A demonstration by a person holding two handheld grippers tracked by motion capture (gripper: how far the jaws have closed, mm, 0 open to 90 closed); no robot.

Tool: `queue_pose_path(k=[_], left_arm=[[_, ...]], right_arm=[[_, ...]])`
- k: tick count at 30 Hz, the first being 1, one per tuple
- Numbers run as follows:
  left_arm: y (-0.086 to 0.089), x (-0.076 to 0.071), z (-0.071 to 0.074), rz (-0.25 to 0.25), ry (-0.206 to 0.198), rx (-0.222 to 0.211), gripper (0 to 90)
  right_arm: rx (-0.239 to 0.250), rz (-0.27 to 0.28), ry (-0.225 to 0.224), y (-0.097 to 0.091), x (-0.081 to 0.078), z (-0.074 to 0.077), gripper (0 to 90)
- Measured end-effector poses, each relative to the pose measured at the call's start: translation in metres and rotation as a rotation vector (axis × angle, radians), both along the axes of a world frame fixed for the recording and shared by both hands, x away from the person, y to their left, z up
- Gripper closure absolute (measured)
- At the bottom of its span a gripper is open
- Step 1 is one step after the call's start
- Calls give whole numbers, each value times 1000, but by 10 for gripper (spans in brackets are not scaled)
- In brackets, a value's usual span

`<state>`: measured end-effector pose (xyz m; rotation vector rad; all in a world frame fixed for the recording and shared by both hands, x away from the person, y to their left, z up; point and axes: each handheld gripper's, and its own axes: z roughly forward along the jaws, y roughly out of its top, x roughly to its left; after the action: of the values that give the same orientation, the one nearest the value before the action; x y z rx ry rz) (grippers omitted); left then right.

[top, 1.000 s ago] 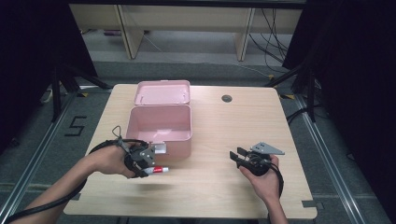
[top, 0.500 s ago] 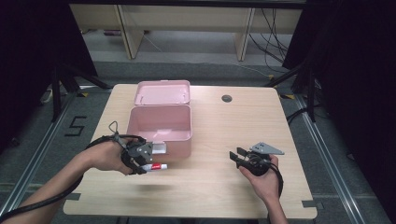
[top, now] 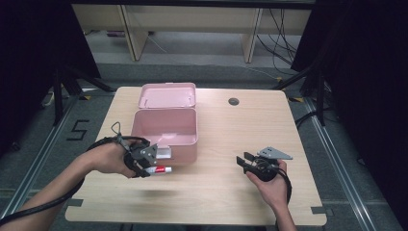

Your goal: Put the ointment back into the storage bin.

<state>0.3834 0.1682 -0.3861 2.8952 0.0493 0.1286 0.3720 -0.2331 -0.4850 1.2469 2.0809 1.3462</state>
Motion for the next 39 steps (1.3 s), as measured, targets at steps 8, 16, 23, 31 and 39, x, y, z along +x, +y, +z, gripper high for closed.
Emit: queue_pose_path(k=[8, 16, 23, 31, 39], left_arm=[[2, 1, 8, -3, -9, 0, 686], [3, 3, 13, -1, -19, -3, 686], [3, 4, 18, -7, -29, -5, 686], [3, 5, 23, -5, -38, -4, 686], [4, 7, 29, -1, -41, -6, 686]], right_arm=[[30, 11, 10, 1, 0, -1, 590], [10, 6, 14, 1, 0, 0, 590], [31, 12, 27, 2, 0, -1, 590], [1, -1, 1, 0, 0, 0, 590], [-8, 2, 23, 1, 0, -1, 590]])
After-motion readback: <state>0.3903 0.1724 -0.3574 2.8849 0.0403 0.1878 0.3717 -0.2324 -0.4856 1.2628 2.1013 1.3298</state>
